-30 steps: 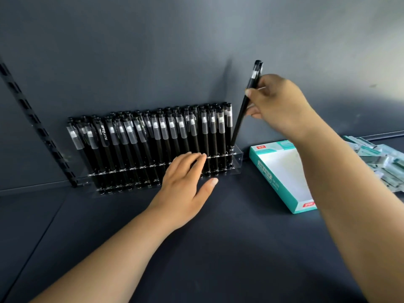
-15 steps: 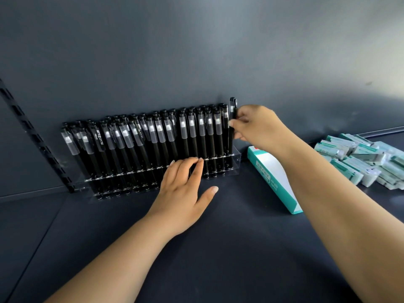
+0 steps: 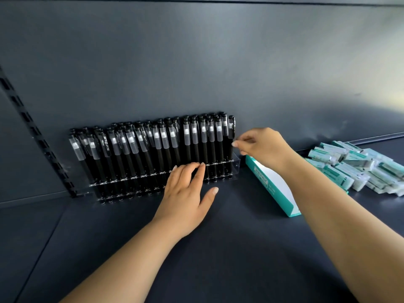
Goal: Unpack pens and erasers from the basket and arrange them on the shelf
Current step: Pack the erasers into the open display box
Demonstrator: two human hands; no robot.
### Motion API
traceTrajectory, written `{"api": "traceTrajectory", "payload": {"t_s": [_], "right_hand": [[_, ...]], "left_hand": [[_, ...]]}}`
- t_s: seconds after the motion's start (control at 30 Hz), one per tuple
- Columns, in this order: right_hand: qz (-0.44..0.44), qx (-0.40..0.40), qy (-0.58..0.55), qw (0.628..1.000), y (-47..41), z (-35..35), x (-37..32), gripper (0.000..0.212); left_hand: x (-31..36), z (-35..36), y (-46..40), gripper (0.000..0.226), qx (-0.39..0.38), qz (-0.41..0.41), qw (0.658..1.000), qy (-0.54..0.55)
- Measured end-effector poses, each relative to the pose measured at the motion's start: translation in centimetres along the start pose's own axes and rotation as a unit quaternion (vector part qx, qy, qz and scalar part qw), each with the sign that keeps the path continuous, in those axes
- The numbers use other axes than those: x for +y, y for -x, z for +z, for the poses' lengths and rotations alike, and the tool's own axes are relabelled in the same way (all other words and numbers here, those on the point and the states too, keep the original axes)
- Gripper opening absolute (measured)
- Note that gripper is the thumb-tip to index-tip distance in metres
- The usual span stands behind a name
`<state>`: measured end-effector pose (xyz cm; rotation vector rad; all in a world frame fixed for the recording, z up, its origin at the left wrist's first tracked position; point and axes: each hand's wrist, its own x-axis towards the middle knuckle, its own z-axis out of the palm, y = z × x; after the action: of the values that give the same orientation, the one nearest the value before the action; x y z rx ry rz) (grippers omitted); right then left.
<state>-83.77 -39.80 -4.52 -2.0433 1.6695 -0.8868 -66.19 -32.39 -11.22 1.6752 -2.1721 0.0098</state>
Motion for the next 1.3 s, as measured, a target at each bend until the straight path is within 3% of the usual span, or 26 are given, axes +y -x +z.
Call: {"api": "traceTrajectory", "payload": {"t_s": [0.07, 0.13, 0.2, 0.27, 0.4, 0.57, 0.7, 0.83, 0.9, 1.07, 1.3], "right_hand": [[0.003, 0.028, 0.018, 0.999, 1.2, -1.1, 0.7, 0.02], [0.004, 0.046, 0.049, 0.998, 2.7, -2.5, 1.7, 0.019], [0.005, 0.051, 0.079, 0.996, 4.4, -3.6, 3.2, 0.021], [0.01, 0.02, 0.122, 0.992, 6.2, -4.5, 5.2, 0.028], [-0.009, -0.076, 0.179, 0.981, 8.8, -5.8, 9.2, 0.036], [-0.145, -0.151, 0.158, 0.965, 8.6, -7.7, 13.1, 0.035], [-0.231, -0.164, 0.138, 0.949, 7.2, -10.9, 16.2, 0.035], [-0.185, -0.117, 0.096, 0.971, 5.1, -14.5, 19.5, 0.033], [-0.154, -0.13, 0.108, 0.974, 3.9, -15.4, 21.1, 0.034], [-0.161, -0.191, 0.126, 0.96, 3.0, -15.9, 23.3, 0.043], [-0.195, -0.21, 0.149, 0.946, 2.8, -16.5, 24.3, 0.056]], "left_hand": [[0.4, -0.3, 0.2, 0.079, 0.066, 0.02, 0.996, 0.053], [1.5, -0.6, 0.6, 0.058, 0.096, 0.015, 0.989, 0.113], [3.3, -0.6, 1.0, 0.041, 0.064, 0.017, 0.986, 0.153], [5.3, -0.2, 1.1, 0.039, 0.024, 0.04, 0.987, 0.155], [9.2, 1.0, 0.2, 0.049, -0.041, 0.088, 0.99, 0.103], [12.4, 2.6, -1.1, 0.052, -0.08, 0.073, 0.994, 0.02], [14.3, 2.5, -0.8, 0.087, -0.04, 0.01, 0.999, -0.024], [17.1, 2.4, -1.5, 0.088, 0.018, -0.048, 0.998, 0.024], [19.4, 2.7, -2.2, 0.086, 0.021, -0.038, 0.998, 0.041], [24.3, 3.8, -6.3, 0.044, -0.067, -0.007, 0.997, 0.041], [25.6, 6.4, -12.6, 0.079, -0.205, -0.042, 0.978, 0.006]]}}
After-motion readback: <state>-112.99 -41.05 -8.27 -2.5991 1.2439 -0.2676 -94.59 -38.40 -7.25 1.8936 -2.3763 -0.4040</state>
